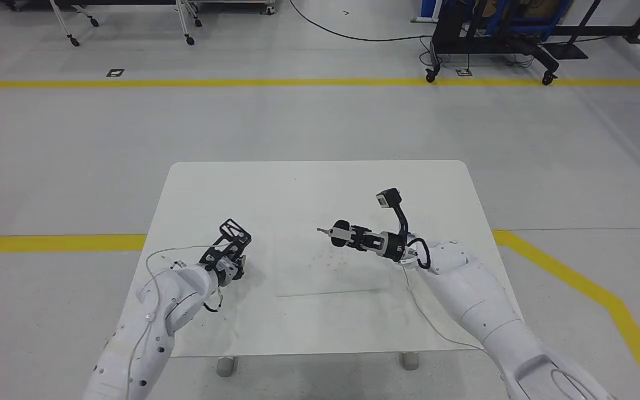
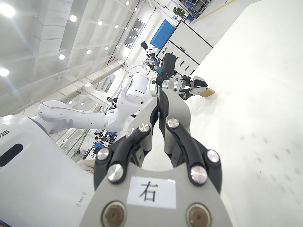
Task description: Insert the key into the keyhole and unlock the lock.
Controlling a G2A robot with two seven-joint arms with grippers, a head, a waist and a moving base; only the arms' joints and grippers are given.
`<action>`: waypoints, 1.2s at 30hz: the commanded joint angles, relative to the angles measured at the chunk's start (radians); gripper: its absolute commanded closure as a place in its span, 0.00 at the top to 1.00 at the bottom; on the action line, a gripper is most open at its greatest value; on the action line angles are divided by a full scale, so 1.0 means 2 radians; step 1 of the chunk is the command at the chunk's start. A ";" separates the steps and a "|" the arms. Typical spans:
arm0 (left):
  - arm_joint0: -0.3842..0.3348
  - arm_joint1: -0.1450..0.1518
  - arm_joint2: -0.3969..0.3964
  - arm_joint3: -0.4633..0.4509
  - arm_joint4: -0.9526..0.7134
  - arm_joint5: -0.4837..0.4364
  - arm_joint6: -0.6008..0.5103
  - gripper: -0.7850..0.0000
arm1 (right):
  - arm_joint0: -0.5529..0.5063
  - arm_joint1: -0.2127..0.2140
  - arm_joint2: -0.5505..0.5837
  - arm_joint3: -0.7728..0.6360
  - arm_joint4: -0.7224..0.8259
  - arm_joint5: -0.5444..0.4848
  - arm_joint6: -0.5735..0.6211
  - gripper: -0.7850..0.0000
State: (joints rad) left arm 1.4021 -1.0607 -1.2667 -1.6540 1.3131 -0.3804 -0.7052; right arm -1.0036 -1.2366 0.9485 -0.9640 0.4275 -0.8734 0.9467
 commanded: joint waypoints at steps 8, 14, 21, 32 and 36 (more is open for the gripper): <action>-0.004 0.000 -0.002 0.006 -0.020 -0.012 0.012 0.00 | 0.000 0.000 0.000 0.000 0.000 0.000 0.000 0.00; -0.012 0.002 -0.021 0.010 -0.064 -0.041 0.006 0.00 | 0.000 0.000 0.000 0.000 0.000 0.000 0.000 0.00; -0.039 0.000 -0.002 0.040 -0.073 -0.058 -0.008 0.14 | 0.000 0.000 0.000 0.000 0.000 0.000 0.000 0.00; -0.041 0.001 -0.001 0.038 -0.073 -0.052 -0.007 0.38 | 0.000 0.000 0.000 0.000 0.000 0.000 0.000 0.00; -0.035 0.003 -0.006 0.032 -0.069 -0.053 -0.010 0.29 | 0.000 0.000 0.000 0.000 0.000 0.000 0.000 0.00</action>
State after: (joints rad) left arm 1.3285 -1.0558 -1.2762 -1.5866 1.1730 -0.4855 -0.7236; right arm -1.0036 -1.2366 0.9485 -0.9640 0.4275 -0.8734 0.9467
